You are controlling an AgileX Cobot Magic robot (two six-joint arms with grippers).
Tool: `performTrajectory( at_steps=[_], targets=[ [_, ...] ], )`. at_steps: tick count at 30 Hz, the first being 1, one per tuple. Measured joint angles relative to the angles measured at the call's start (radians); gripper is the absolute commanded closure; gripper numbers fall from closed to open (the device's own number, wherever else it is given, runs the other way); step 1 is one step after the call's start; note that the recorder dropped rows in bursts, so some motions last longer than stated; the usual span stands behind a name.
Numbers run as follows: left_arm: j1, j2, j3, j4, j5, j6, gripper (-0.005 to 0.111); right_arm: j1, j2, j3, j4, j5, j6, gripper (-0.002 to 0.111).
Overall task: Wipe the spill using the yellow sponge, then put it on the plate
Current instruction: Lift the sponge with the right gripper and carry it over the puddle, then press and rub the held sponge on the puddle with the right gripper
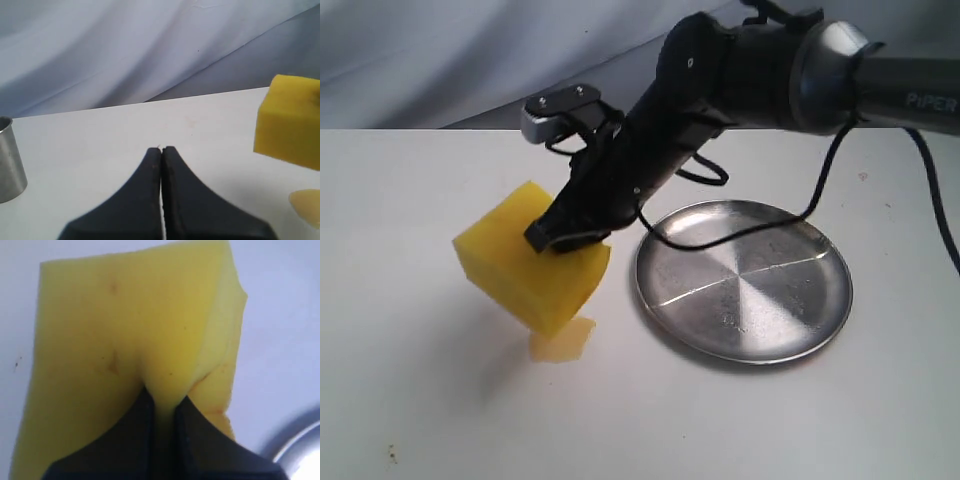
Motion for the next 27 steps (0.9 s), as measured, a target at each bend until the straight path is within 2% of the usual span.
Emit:
performTrajectory(
  at_steps=[6,11,16,21,27],
  targets=[
    [0.0,0.0,0.0,0.0,0.0,0.0,0.107,0.07,-0.004,0.143,0.0,-0.128,0.012,0.108],
    [0.0,0.0,0.0,0.0,0.0,0.0,0.107,0.081,0.046,0.152,-0.012,-0.207,0.035,0.108],
    [0.0,0.0,0.0,0.0,0.0,0.0,0.107,0.081,0.106,0.152,-0.11,-0.269,0.102,0.108],
    [0.0,0.0,0.0,0.0,0.0,0.0,0.107,0.084,0.145,0.1,-0.229,-0.236,0.199,0.108],
    [0.0,0.0,0.0,0.0,0.0,0.0,0.107,0.101,0.179,0.047,-0.276,-0.187,0.221,0.108]
  ],
)
